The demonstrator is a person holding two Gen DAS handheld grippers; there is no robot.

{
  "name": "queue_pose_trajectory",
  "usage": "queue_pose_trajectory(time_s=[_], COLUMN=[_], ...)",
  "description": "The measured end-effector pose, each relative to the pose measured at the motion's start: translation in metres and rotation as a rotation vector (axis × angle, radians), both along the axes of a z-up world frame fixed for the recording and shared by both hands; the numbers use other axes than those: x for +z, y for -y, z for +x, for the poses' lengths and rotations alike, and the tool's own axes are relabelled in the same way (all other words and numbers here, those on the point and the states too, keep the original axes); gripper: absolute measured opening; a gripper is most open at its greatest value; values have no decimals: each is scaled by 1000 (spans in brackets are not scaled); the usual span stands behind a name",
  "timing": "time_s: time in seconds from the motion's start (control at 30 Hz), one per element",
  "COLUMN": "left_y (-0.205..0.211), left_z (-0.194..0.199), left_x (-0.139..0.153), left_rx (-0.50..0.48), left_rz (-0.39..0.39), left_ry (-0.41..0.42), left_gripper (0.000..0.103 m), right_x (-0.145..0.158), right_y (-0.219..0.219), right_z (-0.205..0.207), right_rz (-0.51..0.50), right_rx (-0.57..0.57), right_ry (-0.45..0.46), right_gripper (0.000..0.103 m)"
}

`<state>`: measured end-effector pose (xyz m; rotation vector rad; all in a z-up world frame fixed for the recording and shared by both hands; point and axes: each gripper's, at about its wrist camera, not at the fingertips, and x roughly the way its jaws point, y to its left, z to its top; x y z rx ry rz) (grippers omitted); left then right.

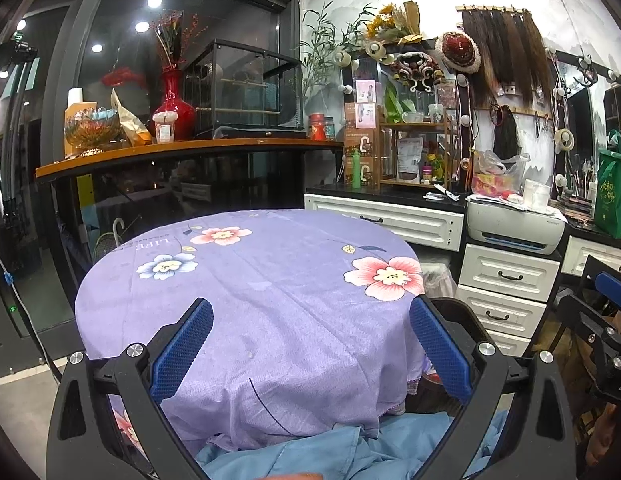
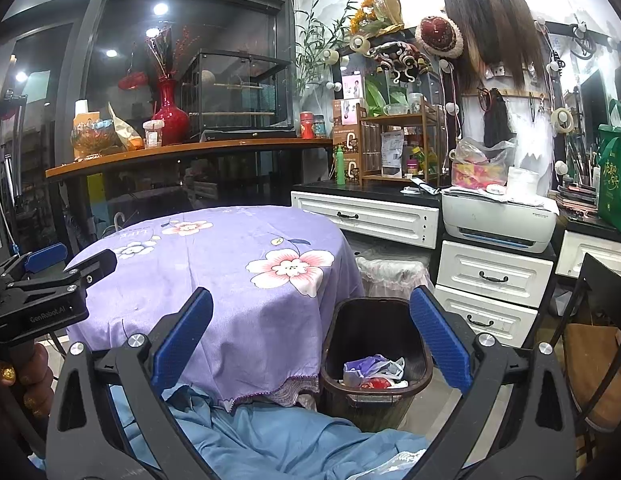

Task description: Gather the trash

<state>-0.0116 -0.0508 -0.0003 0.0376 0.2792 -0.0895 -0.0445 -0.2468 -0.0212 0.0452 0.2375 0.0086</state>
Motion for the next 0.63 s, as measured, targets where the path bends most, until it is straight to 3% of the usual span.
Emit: queue_pose_trajectory(time_s=[0.63], left_y=[2], left_z=[0], left_x=[1], left_rx=[-41], left_rz=[-5], left_ry=[-14], left_gripper=[98], right_x=[-1], right_y=[-1], right_z=[1], right_rz=[2], right_rx=[0], right_ry=[-3], right_gripper=[97])
